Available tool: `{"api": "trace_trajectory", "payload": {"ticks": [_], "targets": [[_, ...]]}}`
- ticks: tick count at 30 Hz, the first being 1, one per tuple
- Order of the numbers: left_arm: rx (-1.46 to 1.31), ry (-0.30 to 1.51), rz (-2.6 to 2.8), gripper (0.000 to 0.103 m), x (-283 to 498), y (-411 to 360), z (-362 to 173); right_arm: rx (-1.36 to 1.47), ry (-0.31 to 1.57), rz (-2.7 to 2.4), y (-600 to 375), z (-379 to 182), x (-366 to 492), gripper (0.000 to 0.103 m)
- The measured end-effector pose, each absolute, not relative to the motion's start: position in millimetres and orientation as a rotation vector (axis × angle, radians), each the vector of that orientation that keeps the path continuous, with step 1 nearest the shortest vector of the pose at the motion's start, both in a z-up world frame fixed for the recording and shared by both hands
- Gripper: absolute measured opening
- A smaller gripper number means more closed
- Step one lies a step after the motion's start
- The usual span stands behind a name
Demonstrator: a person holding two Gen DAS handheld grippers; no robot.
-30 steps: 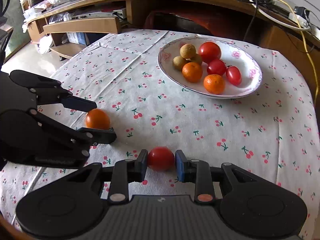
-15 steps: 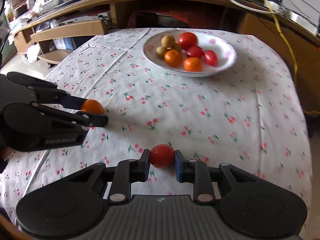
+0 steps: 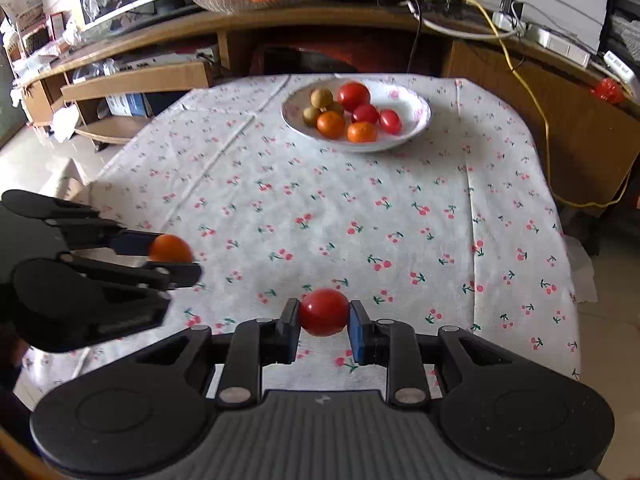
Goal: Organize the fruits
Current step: 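Carry the orange and cherry tomato up and over the white bowl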
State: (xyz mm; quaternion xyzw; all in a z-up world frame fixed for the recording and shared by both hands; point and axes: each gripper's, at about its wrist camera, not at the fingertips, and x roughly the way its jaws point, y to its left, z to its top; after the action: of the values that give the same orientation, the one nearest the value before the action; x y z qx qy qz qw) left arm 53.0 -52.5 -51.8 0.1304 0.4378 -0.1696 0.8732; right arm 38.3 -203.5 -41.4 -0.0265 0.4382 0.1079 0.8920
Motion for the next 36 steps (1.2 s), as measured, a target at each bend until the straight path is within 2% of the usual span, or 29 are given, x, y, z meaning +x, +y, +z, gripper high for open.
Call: {"api": "trace_trajectory", "payload": {"ticks": [4,17,36], "targets": [[0.224,0.921,-0.357,0.040,50.3,-50.2,-49.2,-0.054,0.904,0.213,-200.7,-39.6,33.2,0.028],[0.164,0.786,-0.365,0.041,58.8,-70.7,-10.2,0.016,0.833,0.113,-210.2,-14.8,43.8,0.028],[0.176,0.716,-0.347,0.041,86.1,-76.2,3.7,0.043,0.759,0.097,-211.0,-1.1,71.2,0.028]]}}
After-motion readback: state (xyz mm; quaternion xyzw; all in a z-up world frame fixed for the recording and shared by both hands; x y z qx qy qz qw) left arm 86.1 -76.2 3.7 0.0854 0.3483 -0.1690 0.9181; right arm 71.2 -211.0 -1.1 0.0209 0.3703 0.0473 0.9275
